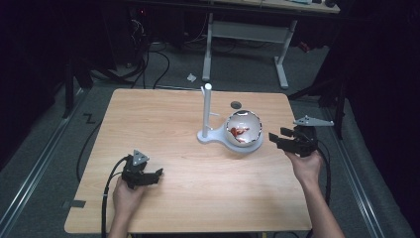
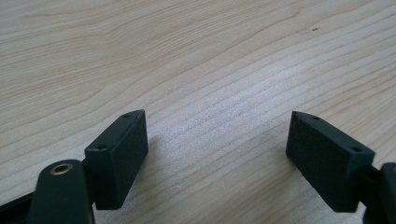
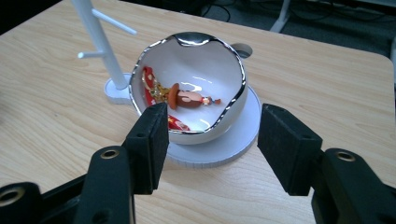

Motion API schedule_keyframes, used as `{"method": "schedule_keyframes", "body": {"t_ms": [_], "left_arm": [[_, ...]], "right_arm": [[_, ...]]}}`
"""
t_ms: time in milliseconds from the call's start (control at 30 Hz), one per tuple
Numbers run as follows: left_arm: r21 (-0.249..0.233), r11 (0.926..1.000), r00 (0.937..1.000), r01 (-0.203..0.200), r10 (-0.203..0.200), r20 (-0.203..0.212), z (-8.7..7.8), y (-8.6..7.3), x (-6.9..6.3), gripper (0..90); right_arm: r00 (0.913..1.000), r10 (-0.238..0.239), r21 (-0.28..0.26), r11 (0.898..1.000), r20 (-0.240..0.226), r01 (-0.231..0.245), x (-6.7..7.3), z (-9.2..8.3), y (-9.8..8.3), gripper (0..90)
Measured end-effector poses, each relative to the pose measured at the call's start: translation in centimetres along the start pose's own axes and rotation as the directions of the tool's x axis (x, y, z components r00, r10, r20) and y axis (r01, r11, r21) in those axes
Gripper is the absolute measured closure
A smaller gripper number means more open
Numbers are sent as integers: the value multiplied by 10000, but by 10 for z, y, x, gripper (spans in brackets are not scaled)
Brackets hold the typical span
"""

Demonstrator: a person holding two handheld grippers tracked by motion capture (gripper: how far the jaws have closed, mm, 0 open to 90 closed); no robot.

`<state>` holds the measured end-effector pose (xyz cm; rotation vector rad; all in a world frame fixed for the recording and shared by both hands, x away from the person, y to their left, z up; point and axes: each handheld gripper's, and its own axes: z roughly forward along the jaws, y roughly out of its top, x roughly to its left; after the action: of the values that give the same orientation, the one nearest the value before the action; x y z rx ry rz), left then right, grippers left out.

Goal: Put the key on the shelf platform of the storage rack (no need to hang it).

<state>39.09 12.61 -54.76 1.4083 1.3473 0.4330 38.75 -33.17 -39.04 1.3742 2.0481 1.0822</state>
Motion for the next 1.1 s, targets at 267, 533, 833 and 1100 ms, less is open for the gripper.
{"method": "schedule_keyframes", "body": {"t_ms": [267,533,833,1100], "left_arm": [[-5,10000,10000,-3,3,-3,0,0,0,210],[-2,10000,10000,-27,27,-13,0,0,0,210],[2,10000,10000,-32,32,-12,0,0,0,210],[0,10000,10000,-26,26,-12,0,0,0,210]], "right_arm": [[9999,106,-157,9998,-51,-107,2,-9,-11,447],[9997,-243,-136,9996,36,243,11,-15,-22,452],[9992,-133,-279,9995,-378,122,21,-12,-32,437],[9966,-283,-297,9992,-772,261,32,-4,-42,435]]}}
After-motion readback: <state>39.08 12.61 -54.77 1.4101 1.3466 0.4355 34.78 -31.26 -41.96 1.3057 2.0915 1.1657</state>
